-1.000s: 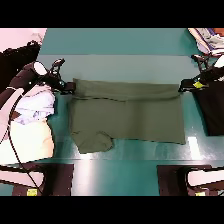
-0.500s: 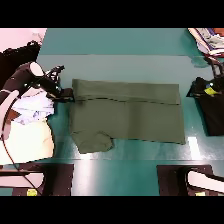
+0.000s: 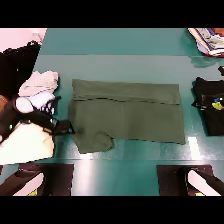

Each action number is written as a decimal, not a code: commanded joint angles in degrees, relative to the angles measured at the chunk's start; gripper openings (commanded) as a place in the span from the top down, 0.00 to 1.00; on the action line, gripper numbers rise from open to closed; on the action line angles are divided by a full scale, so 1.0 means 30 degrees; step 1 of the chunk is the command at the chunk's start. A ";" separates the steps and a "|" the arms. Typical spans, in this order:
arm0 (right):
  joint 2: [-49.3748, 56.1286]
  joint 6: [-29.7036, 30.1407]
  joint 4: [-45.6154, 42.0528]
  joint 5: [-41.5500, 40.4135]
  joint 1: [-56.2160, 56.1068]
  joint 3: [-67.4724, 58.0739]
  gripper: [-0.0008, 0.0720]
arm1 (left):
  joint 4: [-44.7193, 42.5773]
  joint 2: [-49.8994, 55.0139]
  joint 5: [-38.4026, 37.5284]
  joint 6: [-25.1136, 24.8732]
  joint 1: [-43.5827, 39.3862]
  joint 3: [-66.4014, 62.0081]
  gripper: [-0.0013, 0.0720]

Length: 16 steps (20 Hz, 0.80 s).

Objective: Fold the shirts.

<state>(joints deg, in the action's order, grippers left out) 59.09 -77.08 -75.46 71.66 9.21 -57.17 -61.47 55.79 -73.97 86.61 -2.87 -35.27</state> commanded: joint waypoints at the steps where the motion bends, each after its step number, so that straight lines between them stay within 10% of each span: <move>1: -0.0532 0.0080 0.1319 -0.0255 0.0102 0.0233 0.40 | 0.2331 -0.1457 0.1494 0.0153 0.0015 0.3519 0.26; 9: -0.0525 0.0066 0.1333 0.0211 0.0102 -0.0233 0.40 | 0.4320 -0.1457 0.6033 0.0153 -0.1421 0.4750 0.26; 10: -0.0525 0.0073 0.1333 0.0364 0.0095 -0.0226 0.40 | 0.4554 -0.1457 0.6258 0.0153 -0.1843 0.4750 0.36; 12: -0.0525 0.0080 0.1195 0.1086 0.0138 -0.0226 0.40 | 0.5166 -0.1457 0.6266 0.0138 -0.2004 0.4743 0.95; 16: -0.1093 0.0211 0.1100 0.2667 0.1902 0.1515 0.40 | 0.5202 -0.1457 0.5107 -0.0182 -0.2004 0.3752 0.95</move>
<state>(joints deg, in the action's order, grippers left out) 56.88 -76.58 -71.96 76.51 12.01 -55.77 -46.81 51.46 -57.04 86.96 -8.47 -22.48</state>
